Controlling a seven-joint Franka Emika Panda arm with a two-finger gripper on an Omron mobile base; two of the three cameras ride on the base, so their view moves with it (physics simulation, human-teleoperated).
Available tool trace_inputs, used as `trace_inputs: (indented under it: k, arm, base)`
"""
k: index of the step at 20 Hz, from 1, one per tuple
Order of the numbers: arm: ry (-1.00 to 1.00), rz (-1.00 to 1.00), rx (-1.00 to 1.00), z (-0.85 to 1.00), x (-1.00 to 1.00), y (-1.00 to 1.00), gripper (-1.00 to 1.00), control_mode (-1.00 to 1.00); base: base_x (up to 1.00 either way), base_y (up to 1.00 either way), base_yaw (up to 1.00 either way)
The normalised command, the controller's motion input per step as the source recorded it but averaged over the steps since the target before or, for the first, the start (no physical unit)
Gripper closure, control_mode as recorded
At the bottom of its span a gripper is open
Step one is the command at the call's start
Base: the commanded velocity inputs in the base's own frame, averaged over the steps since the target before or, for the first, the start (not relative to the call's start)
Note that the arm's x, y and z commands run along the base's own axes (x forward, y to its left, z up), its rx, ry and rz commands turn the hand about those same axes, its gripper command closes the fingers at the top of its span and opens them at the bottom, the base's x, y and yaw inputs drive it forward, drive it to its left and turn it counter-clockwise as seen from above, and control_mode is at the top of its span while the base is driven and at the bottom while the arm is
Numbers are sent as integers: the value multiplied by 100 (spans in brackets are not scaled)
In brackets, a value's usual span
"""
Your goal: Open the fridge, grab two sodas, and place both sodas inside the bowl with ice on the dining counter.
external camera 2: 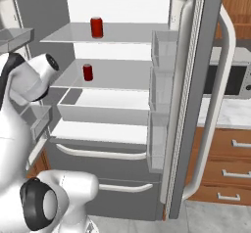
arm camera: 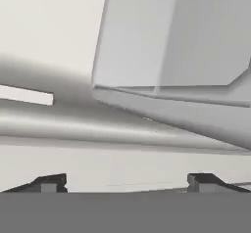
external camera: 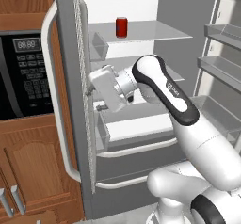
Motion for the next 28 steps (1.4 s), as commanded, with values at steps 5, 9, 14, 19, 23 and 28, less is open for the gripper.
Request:
trace_inputs:
  k: [5,9,14,19,23,28]
  arm:
    - [-20,-1,-30,3,-62,-68,-100,-100]
    - [-16,-5,-26,0,-60,-89,-100,-100]
    - [-13,-11,-26,-1,-51,-91,-100,-100]
    - [-11,-15,-25,-5,-43,-85,-100,-100]
    - [-6,-16,-22,-23,-38,-68,-100,-100]
    - [-4,-19,-20,-35,-39,-58,-100,-100]
  base:
    - [0,0,0]
    - [0,0,0]
    - [0,0,0]
    - [0,0,0]
    - [0,0,0]
    - [0,0,0]
